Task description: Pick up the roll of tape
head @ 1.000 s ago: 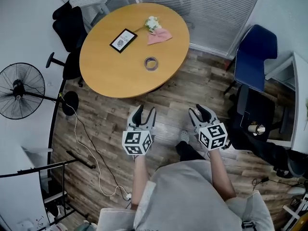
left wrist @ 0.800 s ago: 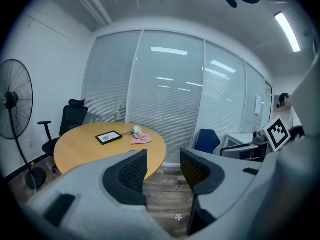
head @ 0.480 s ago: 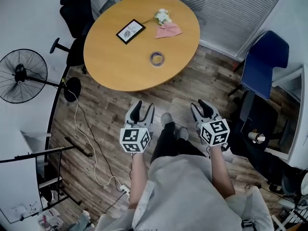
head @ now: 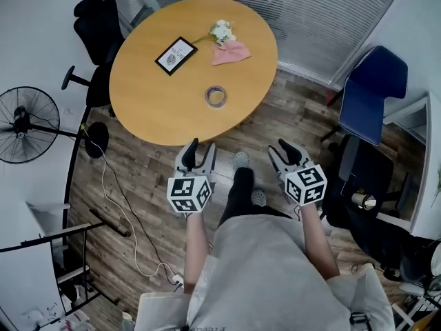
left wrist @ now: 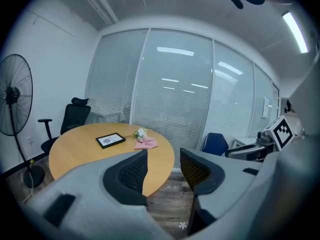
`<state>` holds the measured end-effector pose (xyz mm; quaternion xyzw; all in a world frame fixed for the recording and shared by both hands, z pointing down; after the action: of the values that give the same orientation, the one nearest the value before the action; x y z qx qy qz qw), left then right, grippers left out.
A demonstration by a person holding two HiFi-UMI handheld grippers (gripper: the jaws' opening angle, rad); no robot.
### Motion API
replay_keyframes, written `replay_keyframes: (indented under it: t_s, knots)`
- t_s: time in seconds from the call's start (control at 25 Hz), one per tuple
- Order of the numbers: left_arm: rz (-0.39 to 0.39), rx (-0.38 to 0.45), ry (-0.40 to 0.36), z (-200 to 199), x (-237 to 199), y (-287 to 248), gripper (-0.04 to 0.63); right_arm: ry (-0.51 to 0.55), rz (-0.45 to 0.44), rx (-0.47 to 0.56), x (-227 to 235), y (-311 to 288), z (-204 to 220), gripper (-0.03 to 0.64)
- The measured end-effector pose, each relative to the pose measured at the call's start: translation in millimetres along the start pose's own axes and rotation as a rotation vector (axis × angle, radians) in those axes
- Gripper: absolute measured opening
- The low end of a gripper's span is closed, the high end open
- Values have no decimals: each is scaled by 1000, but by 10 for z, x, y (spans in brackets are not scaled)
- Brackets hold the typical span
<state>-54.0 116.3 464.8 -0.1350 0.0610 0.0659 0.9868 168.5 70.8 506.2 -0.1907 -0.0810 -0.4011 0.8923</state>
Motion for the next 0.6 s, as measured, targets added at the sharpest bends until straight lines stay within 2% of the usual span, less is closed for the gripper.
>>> replay_keyframes:
  t_s: [0.28,0.6]
  knots:
    - [16,-4,4,-181,-207,-577,184,2,18,3,297,-421,-263,137]
    - [-1,-13,21,-391,-735,-1171,184,9,9,-14,446,-1165,-529,137]
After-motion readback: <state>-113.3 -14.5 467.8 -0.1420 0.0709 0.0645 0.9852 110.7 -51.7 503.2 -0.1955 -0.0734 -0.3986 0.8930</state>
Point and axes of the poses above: the fingertips, and each gripper's own axes: y backward along the fingers, x to its right, z out of its underside, the point moved 3 cm from there along y, backward along the fingers, and after that the axes turned 7 degrees about x, right-handed, at the moved point
